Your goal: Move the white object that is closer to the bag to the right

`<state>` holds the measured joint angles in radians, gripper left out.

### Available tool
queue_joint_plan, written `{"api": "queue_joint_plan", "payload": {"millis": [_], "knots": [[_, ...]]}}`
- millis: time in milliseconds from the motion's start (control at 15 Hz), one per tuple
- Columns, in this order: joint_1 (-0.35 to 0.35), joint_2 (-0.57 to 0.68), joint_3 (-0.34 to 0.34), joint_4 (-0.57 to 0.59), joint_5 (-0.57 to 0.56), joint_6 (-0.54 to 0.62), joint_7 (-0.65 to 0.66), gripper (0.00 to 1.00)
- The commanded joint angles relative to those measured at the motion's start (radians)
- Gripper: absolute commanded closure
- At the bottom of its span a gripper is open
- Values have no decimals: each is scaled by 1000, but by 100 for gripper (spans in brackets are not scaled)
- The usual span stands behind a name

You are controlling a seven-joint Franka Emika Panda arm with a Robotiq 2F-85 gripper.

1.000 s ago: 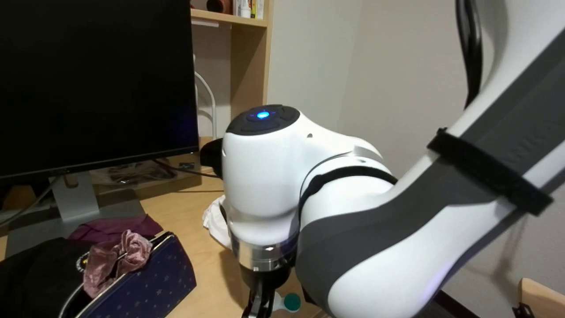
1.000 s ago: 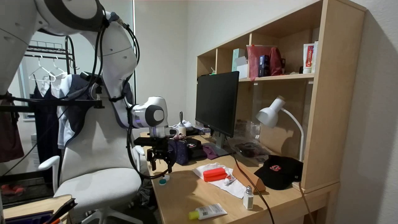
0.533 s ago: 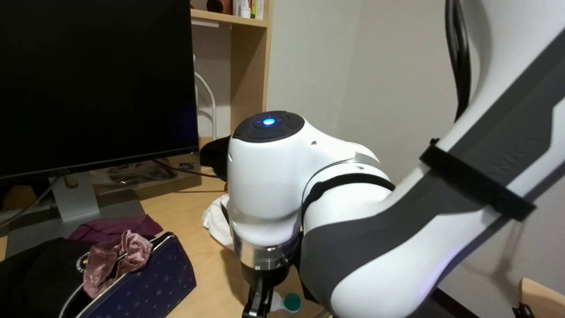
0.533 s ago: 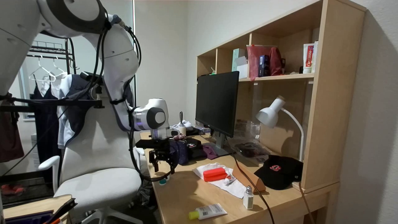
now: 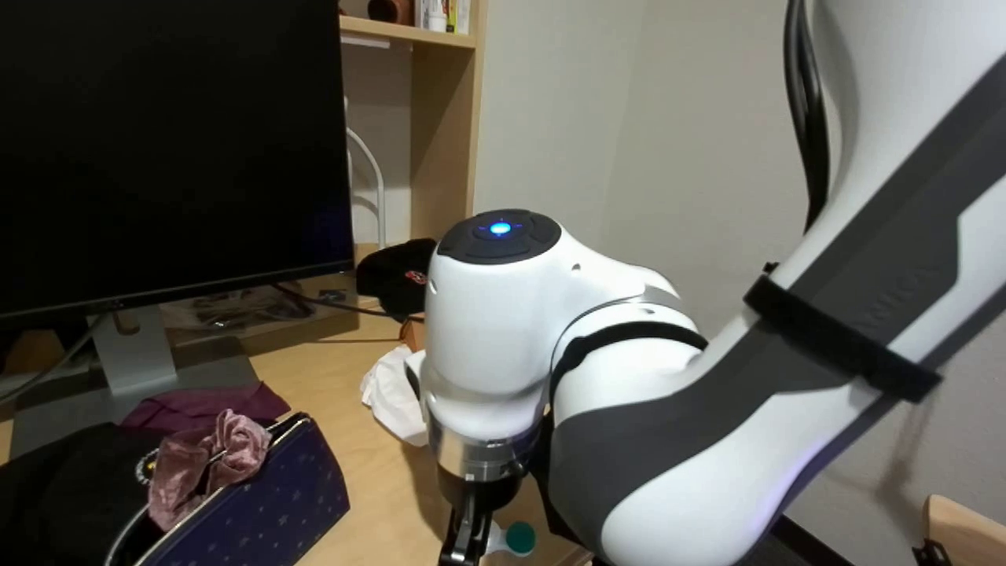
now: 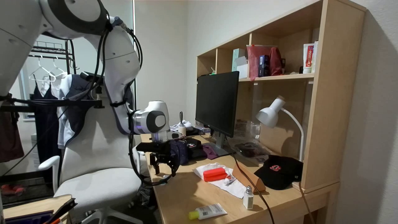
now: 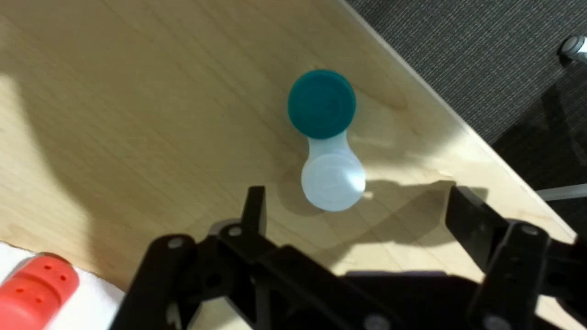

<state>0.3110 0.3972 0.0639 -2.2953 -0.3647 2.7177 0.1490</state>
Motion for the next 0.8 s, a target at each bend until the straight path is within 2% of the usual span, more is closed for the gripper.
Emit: {"api": "queue_joint_plan", "payload": {"millis": [0, 200, 267, 333, 400, 733], "knots": [[-34, -2, 4, -39, 12, 74, -60, 0], [-57, -9, 10, -59, 30, 95, -93, 1], [-69, -8, 16, -63, 41, 95, -107, 10], [-78, -7, 20, -66, 50, 100, -119, 26], [-84, -6, 23, -67, 56, 103, -129, 27], [-93, -8, 36, -66, 85, 106, -152, 61]]}}
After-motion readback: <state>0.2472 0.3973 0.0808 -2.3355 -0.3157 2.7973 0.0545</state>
